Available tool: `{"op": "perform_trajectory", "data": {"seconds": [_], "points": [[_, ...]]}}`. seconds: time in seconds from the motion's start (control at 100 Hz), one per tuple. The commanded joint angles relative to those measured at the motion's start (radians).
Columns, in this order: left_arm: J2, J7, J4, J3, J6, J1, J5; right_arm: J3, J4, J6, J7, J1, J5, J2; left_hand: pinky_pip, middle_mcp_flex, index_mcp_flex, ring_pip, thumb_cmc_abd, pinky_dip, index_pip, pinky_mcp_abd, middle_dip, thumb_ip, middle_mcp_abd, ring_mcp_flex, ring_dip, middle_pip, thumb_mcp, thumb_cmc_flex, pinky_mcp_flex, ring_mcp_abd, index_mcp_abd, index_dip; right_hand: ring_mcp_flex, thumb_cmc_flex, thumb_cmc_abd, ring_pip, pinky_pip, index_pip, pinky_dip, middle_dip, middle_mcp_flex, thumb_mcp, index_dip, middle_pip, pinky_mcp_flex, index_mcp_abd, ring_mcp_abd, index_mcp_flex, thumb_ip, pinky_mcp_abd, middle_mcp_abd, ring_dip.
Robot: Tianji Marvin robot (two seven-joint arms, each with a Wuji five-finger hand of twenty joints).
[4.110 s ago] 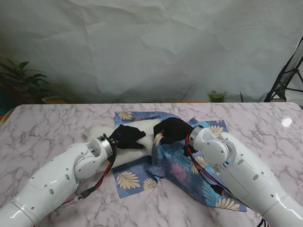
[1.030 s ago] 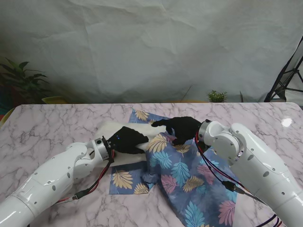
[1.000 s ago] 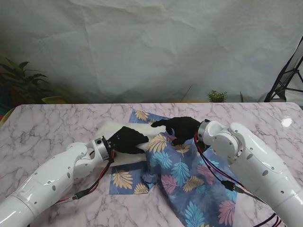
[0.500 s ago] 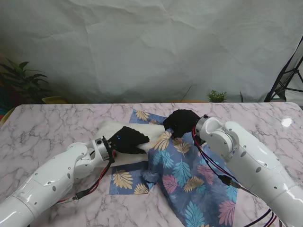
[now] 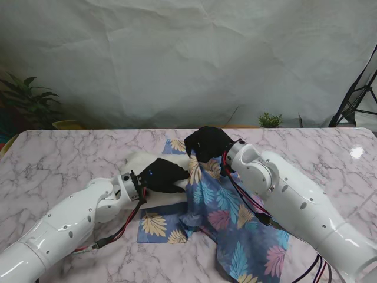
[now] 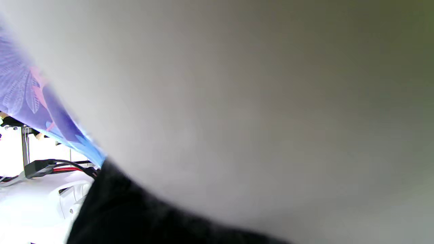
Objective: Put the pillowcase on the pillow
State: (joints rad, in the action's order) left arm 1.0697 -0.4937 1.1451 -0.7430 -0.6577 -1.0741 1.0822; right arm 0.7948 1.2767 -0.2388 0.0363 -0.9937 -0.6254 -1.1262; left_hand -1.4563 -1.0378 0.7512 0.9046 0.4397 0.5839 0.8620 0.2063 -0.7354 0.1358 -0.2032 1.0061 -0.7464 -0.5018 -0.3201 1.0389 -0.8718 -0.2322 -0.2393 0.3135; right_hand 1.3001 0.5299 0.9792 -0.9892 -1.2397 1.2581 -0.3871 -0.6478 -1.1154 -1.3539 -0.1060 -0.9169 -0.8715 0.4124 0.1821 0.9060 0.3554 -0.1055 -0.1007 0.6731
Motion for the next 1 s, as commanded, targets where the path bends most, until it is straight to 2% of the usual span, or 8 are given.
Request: {"op": "perform_trajectory", "data": {"seconds": [0.0,0.24,0.31,0.42,0.54,0.7,0.86,0.99], "points": [[0.01,-0.003,0.014,0.009,0.004,0.01,0.005,-0.01,0.012,0.003,0.013,0.002,-0.002,-0.027,0.012,-0.009,0.017,-0.006,-0.038,0.001,0.07,-0.089,-0.006,-0.044,0.052,0.008,0.005,-0.005,-0.139,0.096,-0.007,0.007,0.138,0.017,0.02,0.031,0.019,-0.001,0.006,0.056,0.013,-0.014,-0.02,-0.069,-0.001,0.012,-0.015,0.005,0.016,0.016,0.017,0.021,-0.004,-0.014],[0.008,-0.013,0.042,-0.003,0.021,0.002,0.02,-0.021,0.017,0.026,-0.037,-0.007,0.069,-0.03,0.018,-0.002,0.013,-0.011,-0.047,0.002,0.064,-0.086,-0.007,-0.042,0.043,0.01,0.007,-0.004,-0.137,0.095,-0.01,0.007,0.123,0.013,0.02,0.034,-0.008,0.021,0.014,0.058,0.021,-0.014,-0.006,-0.051,-0.009,0.009,-0.006,0.003,0.01,0.002,0.009,0.017,-0.004,-0.029],[0.008,0.002,0.049,-0.017,0.023,-0.007,0.015,-0.025,0.003,0.026,-0.082,0.0,0.086,-0.022,0.029,0.033,0.003,-0.016,-0.098,0.017,0.024,-0.073,0.024,-0.074,0.022,-0.006,0.001,-0.042,-0.003,0.152,0.005,0.005,0.088,0.014,0.021,0.039,-0.009,0.023,0.016,0.057,0.023,-0.013,-0.004,-0.048,-0.009,0.008,-0.002,0.003,0.006,0.001,0.007,0.016,-0.003,-0.03],[0.002,0.105,0.064,-0.048,0.019,-0.022,-0.008,-0.03,-0.029,0.015,-0.112,0.006,0.092,-0.014,0.063,0.135,-0.049,-0.046,-0.181,0.029,-0.051,-0.055,0.06,-0.106,0.005,-0.084,-0.007,-0.075,0.173,0.172,0.09,-0.003,0.055,0.018,0.021,0.041,-0.011,0.025,0.017,0.057,0.024,-0.013,0.0,-0.044,-0.01,0.006,-0.001,0.002,0.005,0.0,0.004,0.013,-0.002,-0.031],[-0.015,0.267,0.118,-0.105,0.038,-0.06,-0.038,-0.026,-0.051,0.002,-0.124,0.003,0.091,-0.008,0.123,0.308,-0.125,-0.121,-0.276,0.064,-0.174,-0.05,0.186,-0.107,-0.014,-0.253,-0.001,-0.081,0.287,0.017,0.296,-0.013,0.026,0.07,0.02,0.041,-0.016,0.029,0.018,0.058,0.026,-0.014,0.003,-0.043,-0.012,0.004,0.004,0.003,0.003,-0.003,0.002,0.01,-0.004,-0.032],[-0.04,0.379,0.205,-0.176,0.122,-0.117,0.01,-0.006,-0.057,0.002,-0.139,-0.012,0.089,0.0,0.33,0.676,-0.358,-0.308,-0.383,0.059,-0.392,-0.059,0.224,-0.104,-0.084,-0.642,0.067,0.074,0.346,-0.183,0.65,-0.035,-0.085,0.108,0.021,0.044,-0.019,0.029,0.02,0.06,0.027,-0.015,0.006,-0.04,-0.014,0.0,0.009,0.002,0.001,-0.004,0.0,0.003,-0.002,-0.031],[-0.047,0.466,0.271,-0.244,0.172,-0.172,0.014,0.025,-0.049,0.013,-0.146,-0.033,0.074,0.009,0.7,0.942,-0.604,-0.634,-0.423,-0.071,-0.806,-0.042,0.365,-0.106,-0.198,-0.946,0.278,0.457,0.351,-0.285,0.923,-0.126,-0.239,0.04,0.021,0.045,-0.021,0.03,0.019,0.06,0.028,-0.014,0.009,-0.039,-0.015,-0.003,0.012,0.003,0.0,-0.005,-0.002,-0.001,-0.003,-0.03],[-0.044,0.492,0.289,-0.283,0.164,-0.197,-0.026,0.05,-0.039,0.02,-0.155,-0.048,0.064,0.015,1.119,0.977,-0.607,-0.894,-0.39,-0.207,-0.915,-0.028,0.721,-0.108,-0.249,-1.005,0.421,0.542,0.35,-0.305,0.941,-0.146,-0.245,-0.32,0.021,0.046,-0.022,0.03,0.019,0.061,0.028,-0.015,0.011,-0.038,-0.016,-0.005,0.014,0.004,-0.001,-0.005,-0.003,-0.003,-0.003,-0.029]]}}
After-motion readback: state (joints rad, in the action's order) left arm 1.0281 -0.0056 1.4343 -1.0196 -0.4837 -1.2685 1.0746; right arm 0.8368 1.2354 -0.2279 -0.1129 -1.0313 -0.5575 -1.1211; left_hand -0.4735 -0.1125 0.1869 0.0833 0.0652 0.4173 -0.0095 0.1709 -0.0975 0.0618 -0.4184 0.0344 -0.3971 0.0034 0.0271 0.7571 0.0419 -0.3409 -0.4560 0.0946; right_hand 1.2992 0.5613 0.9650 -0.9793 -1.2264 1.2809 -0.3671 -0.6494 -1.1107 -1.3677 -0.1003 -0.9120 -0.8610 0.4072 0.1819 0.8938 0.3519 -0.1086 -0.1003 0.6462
